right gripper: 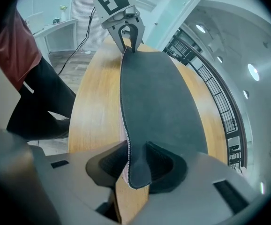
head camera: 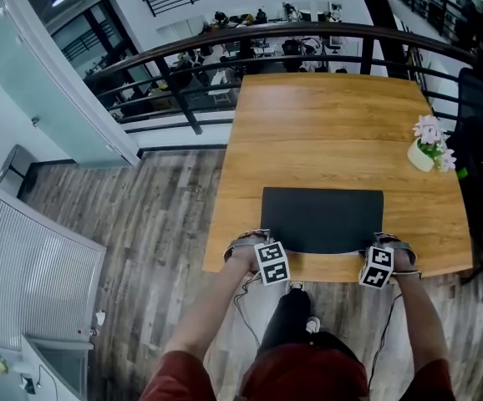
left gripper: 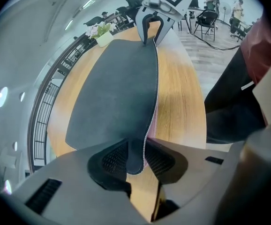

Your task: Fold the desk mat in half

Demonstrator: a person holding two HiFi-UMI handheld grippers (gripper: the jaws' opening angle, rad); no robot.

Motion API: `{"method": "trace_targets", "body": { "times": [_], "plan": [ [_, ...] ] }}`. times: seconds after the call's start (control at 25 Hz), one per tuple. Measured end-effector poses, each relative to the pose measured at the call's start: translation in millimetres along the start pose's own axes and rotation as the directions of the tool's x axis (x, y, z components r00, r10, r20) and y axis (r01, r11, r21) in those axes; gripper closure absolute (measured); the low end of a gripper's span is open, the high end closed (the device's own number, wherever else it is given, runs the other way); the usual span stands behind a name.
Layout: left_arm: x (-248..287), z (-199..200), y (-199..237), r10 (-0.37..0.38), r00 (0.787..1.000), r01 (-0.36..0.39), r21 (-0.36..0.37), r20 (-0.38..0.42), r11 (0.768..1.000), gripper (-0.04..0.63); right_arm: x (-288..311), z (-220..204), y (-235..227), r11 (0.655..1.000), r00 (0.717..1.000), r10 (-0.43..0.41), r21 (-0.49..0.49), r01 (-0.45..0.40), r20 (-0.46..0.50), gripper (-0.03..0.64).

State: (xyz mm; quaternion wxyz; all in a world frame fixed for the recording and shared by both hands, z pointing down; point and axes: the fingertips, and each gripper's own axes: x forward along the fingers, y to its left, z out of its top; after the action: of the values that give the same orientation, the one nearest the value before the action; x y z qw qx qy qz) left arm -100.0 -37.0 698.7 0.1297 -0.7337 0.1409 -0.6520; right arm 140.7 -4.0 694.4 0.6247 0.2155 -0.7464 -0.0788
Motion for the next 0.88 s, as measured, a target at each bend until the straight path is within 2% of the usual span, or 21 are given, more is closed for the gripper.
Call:
{"method": "trace_targets", "body": {
  "times": [0.12, 0.24, 0.4, 0.6, 0.72, 0.88],
  "plan": [
    [-5.2, -5.1, -3.0, -0.016, 1.0, 0.016, -0.049, -0.003, 0.999, 0.436, -7.4, -1.1, 3.5, 0.999, 1.0, 0.017, 0.026, -0.018, 0.008, 0.437],
    [-13.3, -9.3, -15.9, -0.066, 0.998, 0.066, -0.09, 0.002, 0.994, 0.374, -15.2, 0.7, 9.4, 0.997, 0.999, 0.026, 0.074, -0.029, 0.039, 0.428],
    [-24.4, -12.6, -27.8, -0.06, 0.997, 0.065, -0.138, 0.046, 0.988, 0.361, -31.5, 13.1, 14.1, 0.987, 0.993, 0.005, 0.159, -0.025, 0.122, 0.425],
    [-45.6, -7.3, -31.6, -0.02, 0.989, 0.056, -0.248, 0.145, 0.967, 0.362, -51.5, 27.7, 16.3, 0.959, 0.973, -0.057, 0.283, -0.009, 0.224, 0.42],
    [-62.4, 2.0, -29.9, 0.033, 0.971, 0.055, -0.354, 0.236, 0.934, 0.362, -64.8, 33.9, 17.3, 0.932, 0.956, -0.107, 0.363, 0.0, 0.275, 0.419],
    [-84.8, 18.3, -20.4, 0.157, 0.921, 0.048, -0.504, 0.356, 0.862, 0.362, -91.7, 37.6, 5.9, 0.864, 0.915, -0.224, 0.503, 0.027, 0.335, 0.419]
  ]
}}
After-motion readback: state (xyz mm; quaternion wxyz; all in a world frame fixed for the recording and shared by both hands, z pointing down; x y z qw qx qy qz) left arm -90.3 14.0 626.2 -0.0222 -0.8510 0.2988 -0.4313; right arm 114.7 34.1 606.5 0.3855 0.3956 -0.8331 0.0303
